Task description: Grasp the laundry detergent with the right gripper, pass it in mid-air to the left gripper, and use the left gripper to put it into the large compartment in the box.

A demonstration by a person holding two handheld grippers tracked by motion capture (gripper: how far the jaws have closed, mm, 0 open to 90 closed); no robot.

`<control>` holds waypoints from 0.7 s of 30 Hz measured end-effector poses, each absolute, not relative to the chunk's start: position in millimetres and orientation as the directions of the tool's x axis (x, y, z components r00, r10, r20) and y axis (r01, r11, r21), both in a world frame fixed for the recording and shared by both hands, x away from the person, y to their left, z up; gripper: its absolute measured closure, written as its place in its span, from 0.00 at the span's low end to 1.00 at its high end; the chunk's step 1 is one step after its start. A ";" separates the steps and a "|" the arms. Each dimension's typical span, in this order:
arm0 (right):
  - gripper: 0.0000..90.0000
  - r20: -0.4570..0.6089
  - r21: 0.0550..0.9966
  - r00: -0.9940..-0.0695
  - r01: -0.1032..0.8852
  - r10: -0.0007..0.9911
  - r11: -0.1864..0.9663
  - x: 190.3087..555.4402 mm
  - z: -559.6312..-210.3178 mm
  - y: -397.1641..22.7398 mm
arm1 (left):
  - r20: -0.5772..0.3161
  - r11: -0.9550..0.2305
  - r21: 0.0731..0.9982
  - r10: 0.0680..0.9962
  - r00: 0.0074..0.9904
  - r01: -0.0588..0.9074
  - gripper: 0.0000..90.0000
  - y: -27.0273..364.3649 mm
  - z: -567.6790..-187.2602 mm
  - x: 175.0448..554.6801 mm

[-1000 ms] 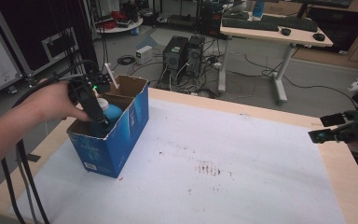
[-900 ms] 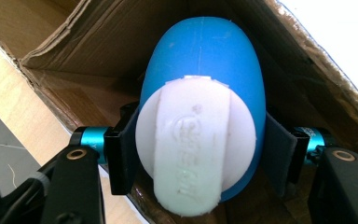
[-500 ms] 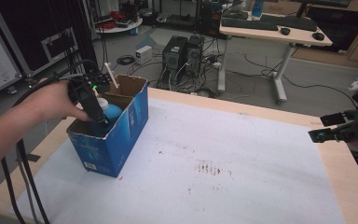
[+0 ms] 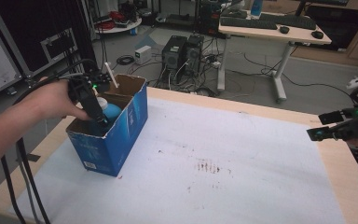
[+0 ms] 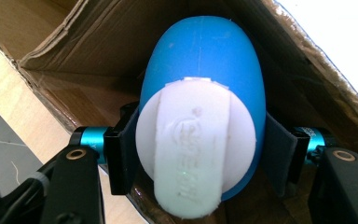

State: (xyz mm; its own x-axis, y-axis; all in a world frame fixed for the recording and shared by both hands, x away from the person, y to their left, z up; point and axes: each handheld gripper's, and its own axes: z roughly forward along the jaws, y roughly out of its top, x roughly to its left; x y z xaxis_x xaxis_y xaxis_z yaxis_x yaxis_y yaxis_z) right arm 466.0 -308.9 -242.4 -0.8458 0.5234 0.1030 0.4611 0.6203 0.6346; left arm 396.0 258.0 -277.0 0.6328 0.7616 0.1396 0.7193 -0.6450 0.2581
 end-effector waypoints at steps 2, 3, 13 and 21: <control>0.14 0.103 0.634 -0.847 0.460 0.522 0.621 465.8 -242.9 -309.1 | 0.157 -0.653 0.265 0.756 0.636 0.710 0.39 256.7 -275.6 395.3; 0.14 0.106 0.634 -0.846 0.462 0.523 0.619 465.7 -243.2 -309.1 | 0.159 -0.652 0.264 0.756 0.635 0.711 0.36 256.5 -274.2 395.6; 0.14 0.102 0.640 -0.856 0.447 0.507 0.625 462.1 -241.7 -306.7 | 0.191 -0.692 0.226 0.722 0.665 0.686 0.25 250.6 -249.3 391.5; 0.14 0.096 0.633 -0.861 0.441 0.500 0.636 456.5 -239.8 -302.1 | 0.224 -0.757 0.246 0.652 0.725 0.605 0.23 229.7 -204.6 386.5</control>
State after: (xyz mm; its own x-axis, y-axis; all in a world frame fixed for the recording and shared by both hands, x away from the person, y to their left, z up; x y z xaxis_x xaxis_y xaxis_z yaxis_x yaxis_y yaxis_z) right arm 456.5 -302.1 -239.8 -0.8607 0.4999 0.0964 0.4405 0.6363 0.6333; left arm 386.5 229.7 -204.6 0.7246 0.6516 0.2244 0.6048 -0.7573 0.2463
